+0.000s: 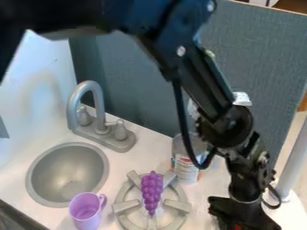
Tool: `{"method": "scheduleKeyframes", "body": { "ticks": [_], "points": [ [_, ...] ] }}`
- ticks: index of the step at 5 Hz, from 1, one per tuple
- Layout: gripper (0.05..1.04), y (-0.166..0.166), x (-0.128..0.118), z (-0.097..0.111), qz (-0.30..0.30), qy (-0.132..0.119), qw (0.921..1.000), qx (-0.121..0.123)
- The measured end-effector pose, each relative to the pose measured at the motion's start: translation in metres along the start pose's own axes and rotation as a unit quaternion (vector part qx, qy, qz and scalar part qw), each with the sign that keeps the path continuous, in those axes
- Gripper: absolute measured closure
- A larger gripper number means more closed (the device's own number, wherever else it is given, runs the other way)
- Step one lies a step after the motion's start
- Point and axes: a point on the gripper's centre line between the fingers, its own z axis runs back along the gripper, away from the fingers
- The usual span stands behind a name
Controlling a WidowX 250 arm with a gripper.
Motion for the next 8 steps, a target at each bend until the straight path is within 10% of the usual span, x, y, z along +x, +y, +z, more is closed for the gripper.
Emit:
{"method": "scheduleKeyframes", "body": {
  "ticks": [4, 5, 8],
  "points": [
    [0.472, -0.015, -0.010, -0.031, 0.002, 0.056, 0.9984, -0.001],
    [0.212, -0.016, -0.012, -0.035, 0.014, 0.060, 0.9981, -0.008],
    [0.093, 0.008, -0.027, 0.007, 0.069, 0.011, 0.9975, -0.014]
  ]
}}
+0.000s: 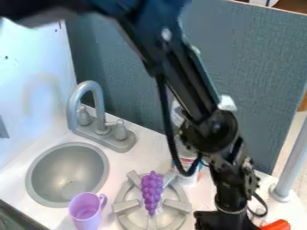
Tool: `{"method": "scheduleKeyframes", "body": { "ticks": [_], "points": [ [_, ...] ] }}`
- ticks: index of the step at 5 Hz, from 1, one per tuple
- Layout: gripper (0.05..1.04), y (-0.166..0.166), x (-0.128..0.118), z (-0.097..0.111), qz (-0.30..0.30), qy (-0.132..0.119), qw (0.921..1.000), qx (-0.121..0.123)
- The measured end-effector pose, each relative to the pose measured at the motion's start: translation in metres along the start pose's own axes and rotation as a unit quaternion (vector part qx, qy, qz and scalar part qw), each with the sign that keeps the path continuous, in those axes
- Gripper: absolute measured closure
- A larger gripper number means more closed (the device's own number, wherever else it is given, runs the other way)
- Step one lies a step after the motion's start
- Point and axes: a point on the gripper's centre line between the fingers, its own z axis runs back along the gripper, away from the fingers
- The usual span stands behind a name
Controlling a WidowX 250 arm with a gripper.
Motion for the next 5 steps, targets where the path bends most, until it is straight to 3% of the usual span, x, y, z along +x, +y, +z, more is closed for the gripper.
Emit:
{"method": "scheduleKeyframes", "body": {
  "ticks": [2, 3, 5],
  "points": [
    [0.091, 0.019, -0.002, 0.033, 0.026, -0.035, 0.9990, 0.011],
    [0.090, 0.040, 0.003, 0.051, 0.037, -0.053, 0.9975, 0.028],
    [0.088, 0.067, 0.033, 0.082, 0.023, -0.078, 0.9956, 0.046]
  ]
}}
